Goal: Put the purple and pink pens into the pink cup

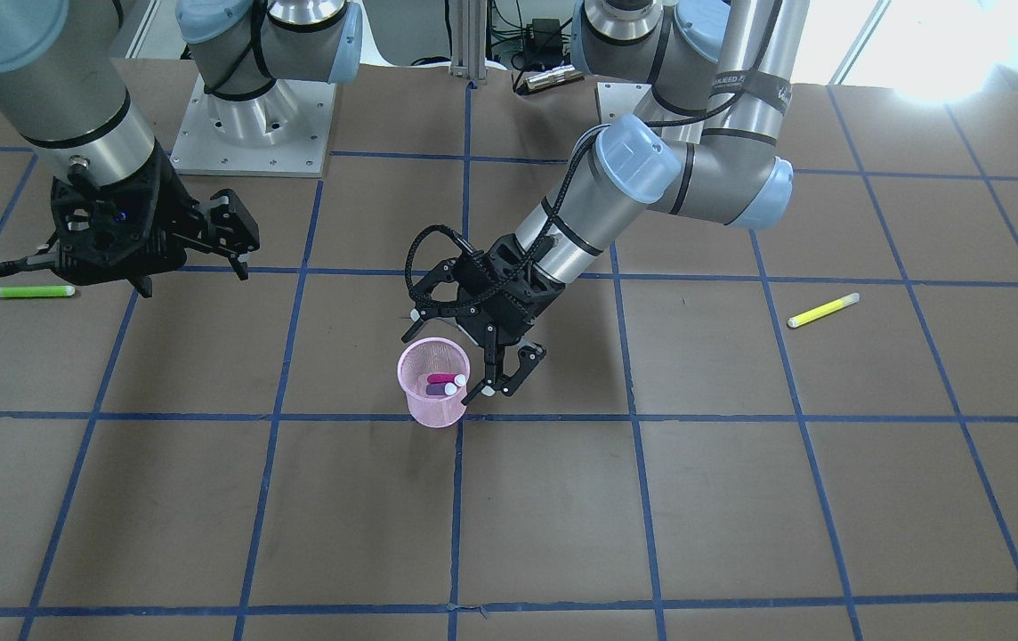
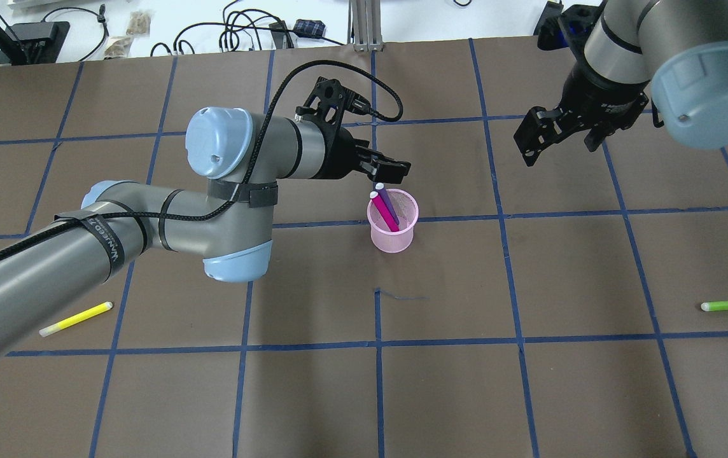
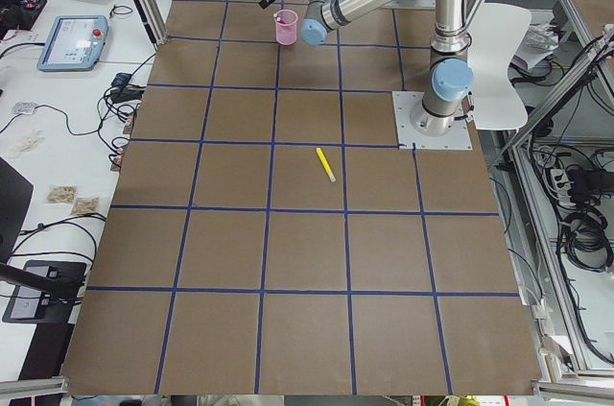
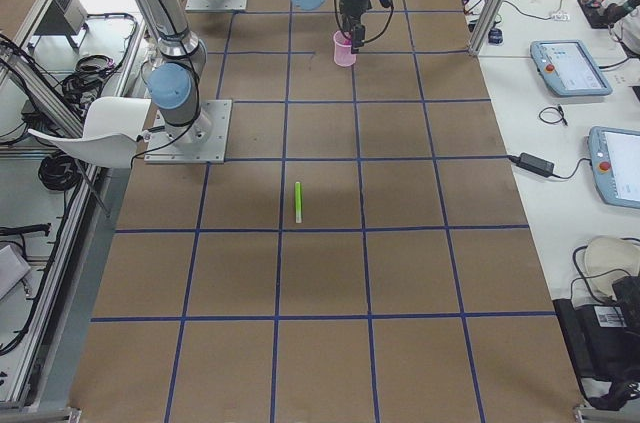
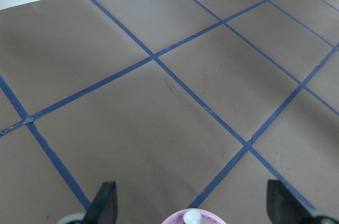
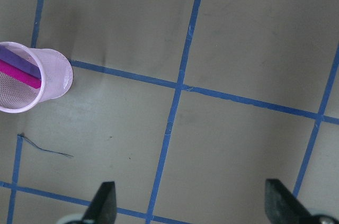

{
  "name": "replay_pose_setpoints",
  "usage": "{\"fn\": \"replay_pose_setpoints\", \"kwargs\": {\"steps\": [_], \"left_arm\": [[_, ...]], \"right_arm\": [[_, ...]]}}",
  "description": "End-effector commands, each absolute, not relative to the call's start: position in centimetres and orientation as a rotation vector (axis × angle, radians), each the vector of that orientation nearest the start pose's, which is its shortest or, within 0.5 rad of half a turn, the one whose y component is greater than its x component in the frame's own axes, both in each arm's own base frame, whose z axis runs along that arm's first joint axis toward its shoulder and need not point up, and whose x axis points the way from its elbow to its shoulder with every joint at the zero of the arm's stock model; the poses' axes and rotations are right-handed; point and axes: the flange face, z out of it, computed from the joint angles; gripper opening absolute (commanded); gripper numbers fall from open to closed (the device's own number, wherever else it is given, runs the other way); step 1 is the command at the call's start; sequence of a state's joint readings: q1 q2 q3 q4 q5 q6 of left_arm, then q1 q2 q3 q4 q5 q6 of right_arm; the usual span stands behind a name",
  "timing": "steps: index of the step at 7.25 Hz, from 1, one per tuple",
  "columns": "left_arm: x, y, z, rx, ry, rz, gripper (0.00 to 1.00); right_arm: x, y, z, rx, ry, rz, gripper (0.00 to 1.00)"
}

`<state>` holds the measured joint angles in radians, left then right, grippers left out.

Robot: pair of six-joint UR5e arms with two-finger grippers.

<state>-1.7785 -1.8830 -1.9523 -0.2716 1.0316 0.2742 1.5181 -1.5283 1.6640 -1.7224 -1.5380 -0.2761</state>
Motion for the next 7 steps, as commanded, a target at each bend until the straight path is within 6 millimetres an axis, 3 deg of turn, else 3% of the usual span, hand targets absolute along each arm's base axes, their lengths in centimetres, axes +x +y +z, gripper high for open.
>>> {"fn": "replay_pose_setpoints", "kwargs": {"steps": [1,3,5,6,7], "left_arm": [[-28.2,-52.1,33.4,1.011,3.273,-1.029,1.00],[-26.5,-52.2,38.7,0.856,3.278,-0.629,1.00],[-23.8,-50.2,45.7,0.727,3.184,-0.032,1.00],[-22.2,-48.6,47.0,0.670,3.172,0.139,1.00],[-18.1,-48.5,48.5,0.435,3.194,0.148,1.00]], "right_arm": [[11.2,-51.7,44.3,-0.293,3.088,-0.047,1.00],[14.4,-52.2,45.6,-0.344,3.094,-0.078,1.00],[15.9,-51.3,47.1,-0.291,3.103,0.014,1.00],[15.9,-51.0,46.8,-0.291,3.105,0.072,1.00],[15.4,-51.3,47.1,-0.293,3.145,0.060,1.00]]}}
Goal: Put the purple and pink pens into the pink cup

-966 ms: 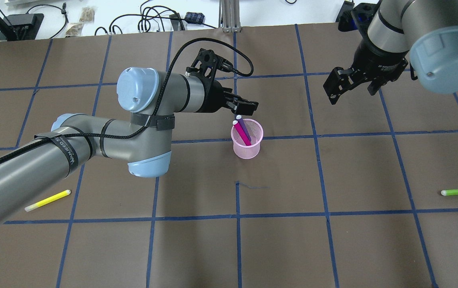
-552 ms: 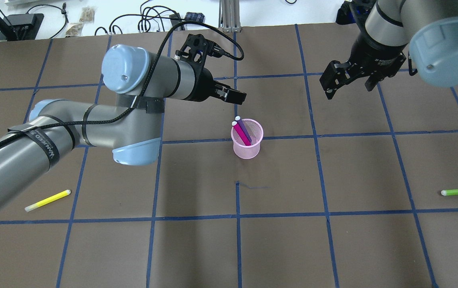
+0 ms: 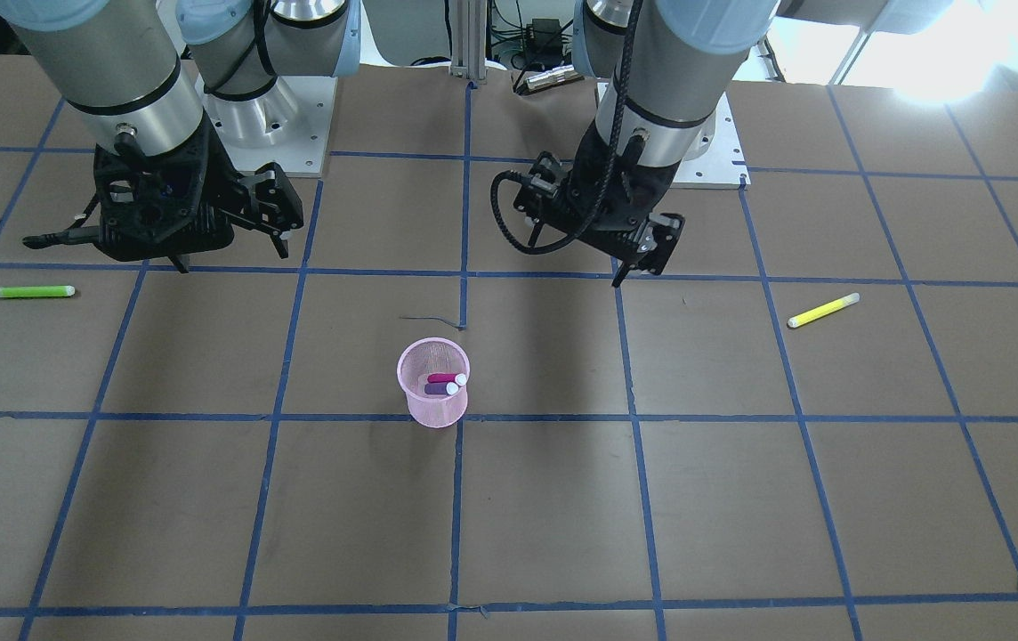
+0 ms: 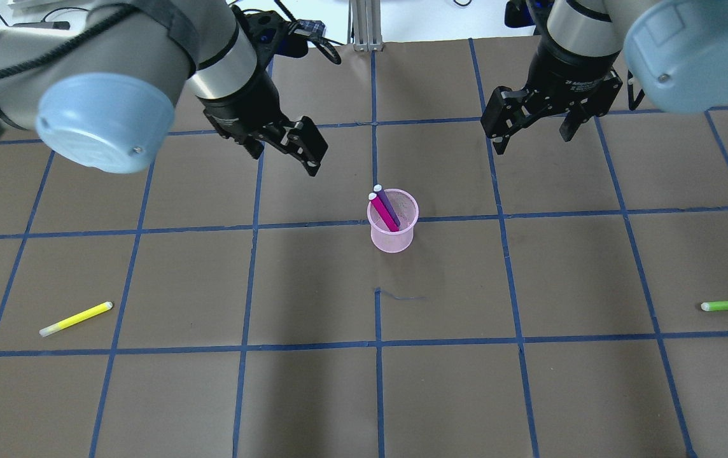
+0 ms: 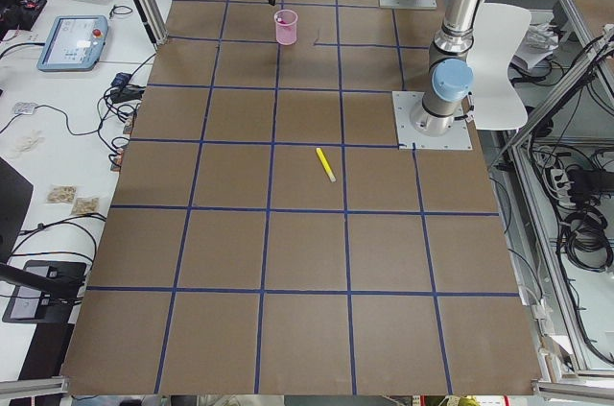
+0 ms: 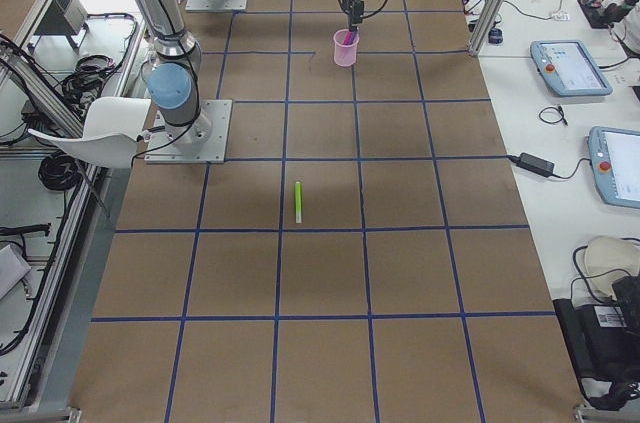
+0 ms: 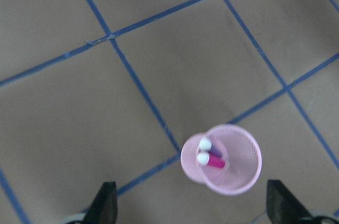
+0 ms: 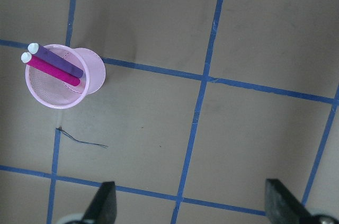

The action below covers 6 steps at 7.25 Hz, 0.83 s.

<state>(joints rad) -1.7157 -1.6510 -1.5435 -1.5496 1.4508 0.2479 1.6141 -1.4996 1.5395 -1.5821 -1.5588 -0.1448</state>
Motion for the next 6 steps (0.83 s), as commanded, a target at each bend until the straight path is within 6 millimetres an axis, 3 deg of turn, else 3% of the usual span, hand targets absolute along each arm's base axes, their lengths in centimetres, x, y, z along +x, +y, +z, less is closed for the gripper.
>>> {"fn": "replay_pose_setpoints", "kwargs": {"steps": [1,4,6], "left_arm": [[-14.2,-48.7,48.6,0.298,3.143,0.156,1.00],[-13.1,-48.6,48.4,0.088,3.149,-0.029,1.00],[-13.0,-49.0,48.6,0.080,3.147,-0.087,1.00]], "right_arm": [[13.6,-51.5,46.8,-0.262,3.208,0.081,1.00],[13.9,-51.5,47.9,-0.198,3.176,0.025,1.00],[14.0,-52.9,49.4,-0.168,3.114,-0.051,1.00]]}}
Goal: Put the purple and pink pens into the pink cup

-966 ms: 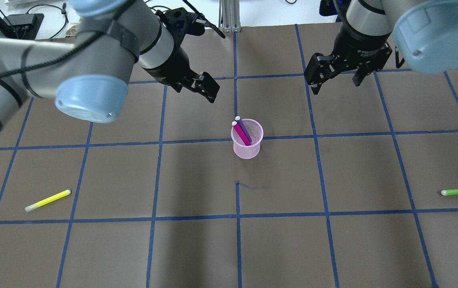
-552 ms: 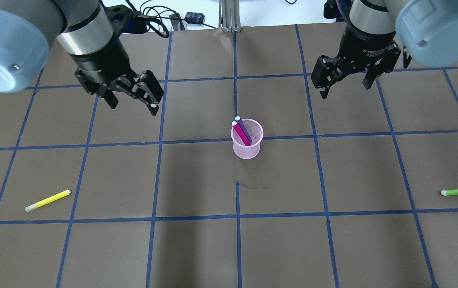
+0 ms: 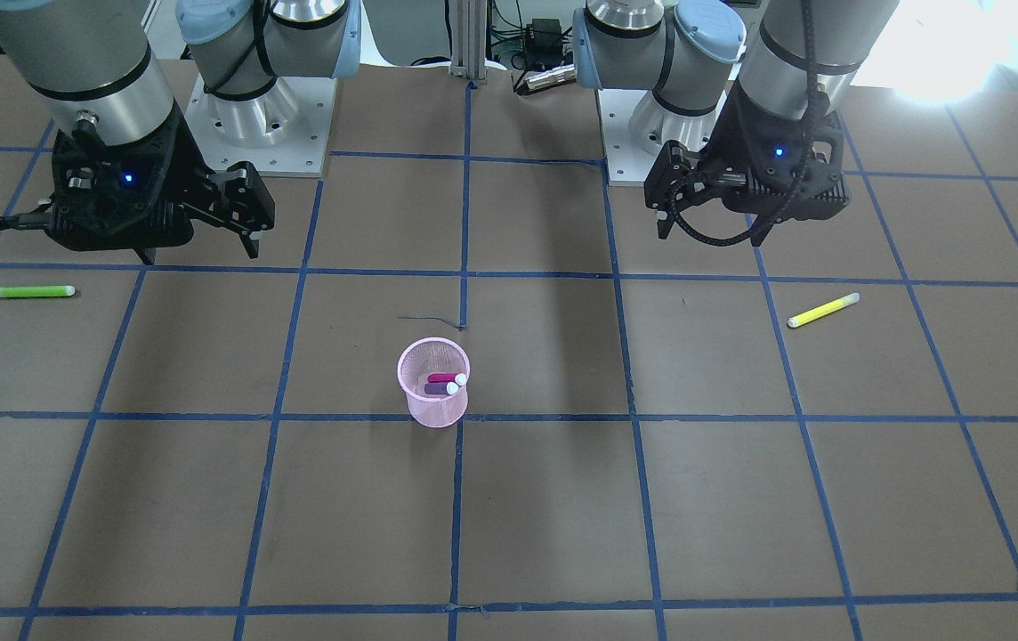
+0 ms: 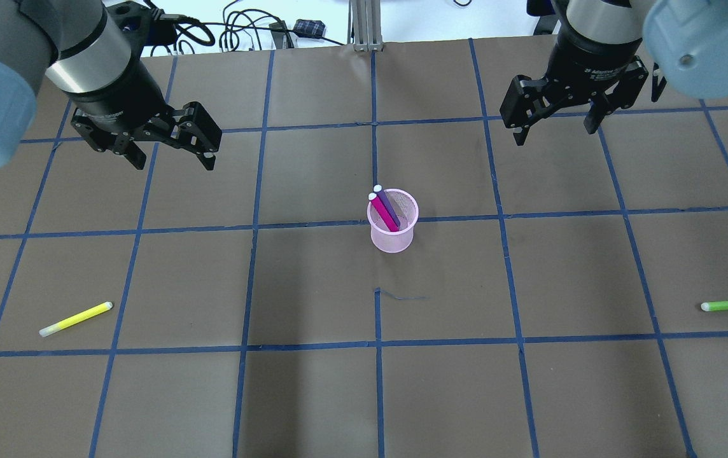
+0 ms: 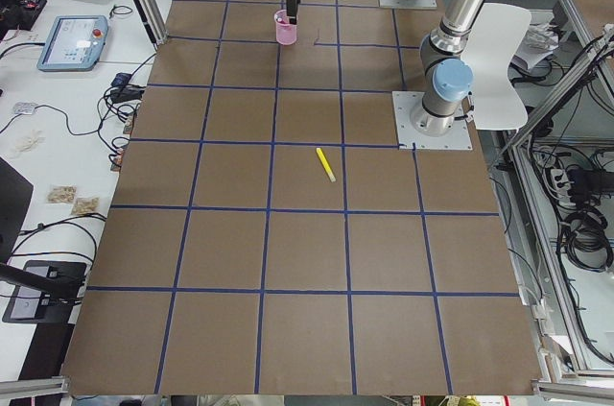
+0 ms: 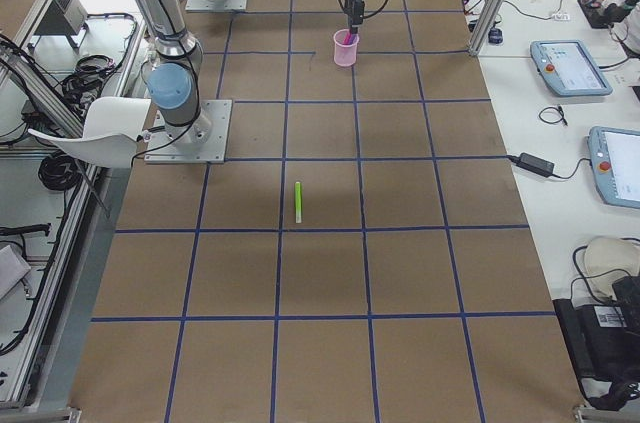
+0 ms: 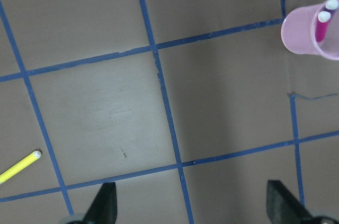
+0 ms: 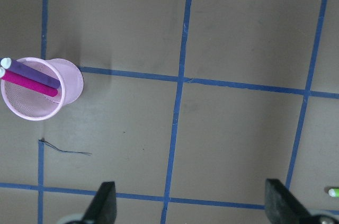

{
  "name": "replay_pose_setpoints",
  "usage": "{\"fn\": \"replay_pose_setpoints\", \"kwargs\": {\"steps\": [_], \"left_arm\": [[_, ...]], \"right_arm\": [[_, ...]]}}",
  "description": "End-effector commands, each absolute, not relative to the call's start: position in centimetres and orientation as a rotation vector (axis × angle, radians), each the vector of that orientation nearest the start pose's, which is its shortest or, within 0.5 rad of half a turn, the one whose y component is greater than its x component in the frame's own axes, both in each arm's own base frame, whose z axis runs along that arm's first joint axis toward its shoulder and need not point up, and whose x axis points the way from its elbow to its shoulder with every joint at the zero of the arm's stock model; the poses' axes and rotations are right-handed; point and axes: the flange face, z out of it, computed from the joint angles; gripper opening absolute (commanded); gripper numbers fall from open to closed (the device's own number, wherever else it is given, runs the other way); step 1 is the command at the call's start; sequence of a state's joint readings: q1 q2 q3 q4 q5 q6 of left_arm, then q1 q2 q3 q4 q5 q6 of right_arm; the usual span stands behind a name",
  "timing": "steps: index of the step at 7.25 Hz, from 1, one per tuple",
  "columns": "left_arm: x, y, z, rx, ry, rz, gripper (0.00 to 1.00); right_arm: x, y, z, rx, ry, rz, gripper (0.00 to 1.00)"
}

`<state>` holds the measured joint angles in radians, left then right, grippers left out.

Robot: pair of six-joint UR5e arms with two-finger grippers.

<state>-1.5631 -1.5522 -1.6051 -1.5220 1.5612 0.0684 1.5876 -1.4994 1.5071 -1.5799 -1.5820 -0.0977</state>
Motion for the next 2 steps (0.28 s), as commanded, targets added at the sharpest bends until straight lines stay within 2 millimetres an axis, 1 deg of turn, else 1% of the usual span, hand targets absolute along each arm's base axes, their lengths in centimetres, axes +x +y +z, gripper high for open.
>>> {"fn": "replay_pose_setpoints", "kwargs": {"steps": [1,2], "left_arm": [[-12.67,-49.17,48.48,0.075,3.147,-0.083,1.00],[-12.59,-49.17,48.46,0.078,3.147,-0.080,1.00]], "right_arm": [[13.35,-53.73,49.55,-0.140,3.130,-0.049,1.00],[13.24,-53.67,49.72,-0.137,3.132,-0.046,1.00]]}}
